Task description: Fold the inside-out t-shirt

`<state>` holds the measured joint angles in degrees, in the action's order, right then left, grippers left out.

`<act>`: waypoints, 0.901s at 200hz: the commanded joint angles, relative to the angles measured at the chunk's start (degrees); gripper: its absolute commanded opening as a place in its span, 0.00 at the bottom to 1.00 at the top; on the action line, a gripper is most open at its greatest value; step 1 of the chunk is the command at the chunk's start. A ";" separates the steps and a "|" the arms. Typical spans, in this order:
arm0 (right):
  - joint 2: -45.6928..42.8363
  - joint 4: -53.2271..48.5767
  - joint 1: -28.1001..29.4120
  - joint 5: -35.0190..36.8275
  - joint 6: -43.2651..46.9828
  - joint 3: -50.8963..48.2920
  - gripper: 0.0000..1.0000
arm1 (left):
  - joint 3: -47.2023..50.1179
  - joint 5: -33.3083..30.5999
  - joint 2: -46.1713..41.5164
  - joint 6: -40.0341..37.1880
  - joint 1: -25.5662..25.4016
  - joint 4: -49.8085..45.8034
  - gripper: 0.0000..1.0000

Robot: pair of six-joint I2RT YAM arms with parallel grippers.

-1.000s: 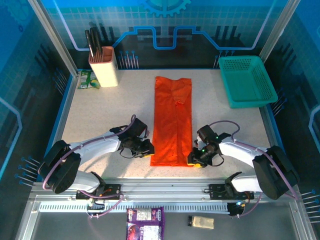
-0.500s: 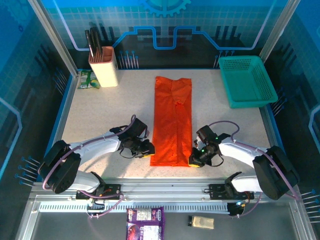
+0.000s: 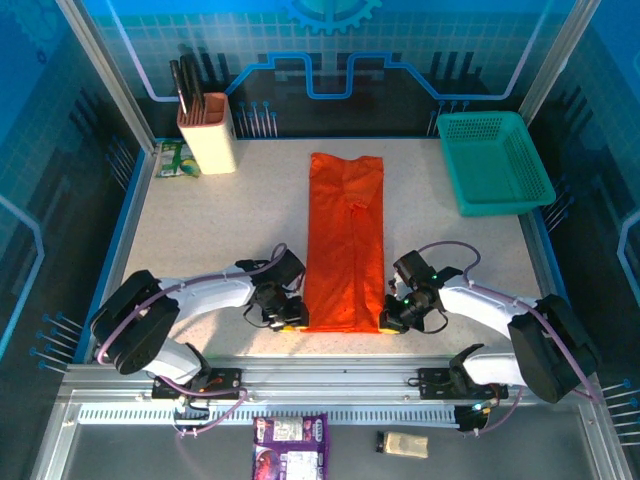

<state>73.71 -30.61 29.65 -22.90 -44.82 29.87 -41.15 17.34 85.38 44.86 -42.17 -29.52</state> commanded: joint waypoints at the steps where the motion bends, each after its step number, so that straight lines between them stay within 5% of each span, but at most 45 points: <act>1: -0.76 -1.70 1.02 0.23 -0.69 -0.30 0.06 | -1.49 0.73 1.16 0.11 -0.70 0.96 0.32; 120: -0.77 -1.29 1.29 -0.12 -1.14 -0.44 0.07 | -3.10 2.73 2.75 1.37 -1.86 3.16 0.22; 180: -0.84 -1.69 1.28 -0.11 -0.95 -0.12 0.07 | -3.84 1.41 4.61 0.81 -1.84 0.75 0.24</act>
<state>73.71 -30.61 29.74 -22.92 -45.06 29.87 -43.79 18.85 88.82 45.74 -43.68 -26.96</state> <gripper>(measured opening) 0.070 0.233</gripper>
